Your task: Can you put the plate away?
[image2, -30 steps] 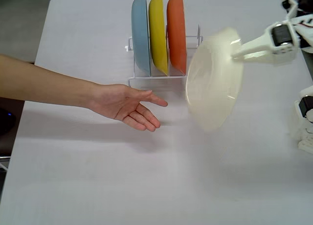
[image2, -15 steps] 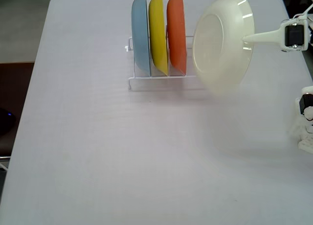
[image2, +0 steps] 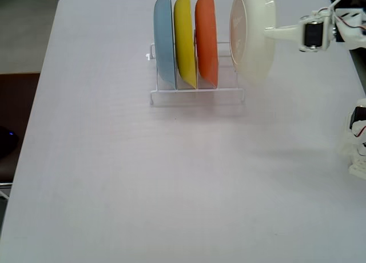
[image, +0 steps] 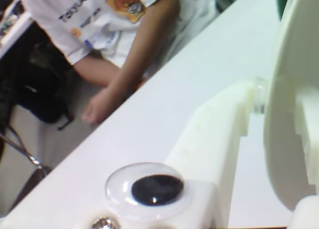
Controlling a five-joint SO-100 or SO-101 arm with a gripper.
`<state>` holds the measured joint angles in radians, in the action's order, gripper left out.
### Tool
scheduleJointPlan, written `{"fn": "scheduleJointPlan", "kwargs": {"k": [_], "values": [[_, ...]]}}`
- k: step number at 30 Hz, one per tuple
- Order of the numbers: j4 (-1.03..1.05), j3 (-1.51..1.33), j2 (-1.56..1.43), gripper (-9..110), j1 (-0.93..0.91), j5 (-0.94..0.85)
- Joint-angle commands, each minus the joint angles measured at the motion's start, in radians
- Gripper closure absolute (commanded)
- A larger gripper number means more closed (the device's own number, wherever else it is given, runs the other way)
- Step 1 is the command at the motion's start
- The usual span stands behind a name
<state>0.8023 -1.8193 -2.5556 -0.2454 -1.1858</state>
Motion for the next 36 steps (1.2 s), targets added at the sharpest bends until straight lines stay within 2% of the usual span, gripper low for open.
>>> {"fn": "scheduleJointPlan", "kwargs": {"k": [1,14,23,36], "values": [[-0.051,0.095,0.006,102,0.009,-0.026],[-0.009,0.186,0.015,102,0.029,-0.083],[-0.1,0.181,0.055,102,-0.002,-0.094],[-0.241,0.179,0.195,102,-0.129,0.064]]}}
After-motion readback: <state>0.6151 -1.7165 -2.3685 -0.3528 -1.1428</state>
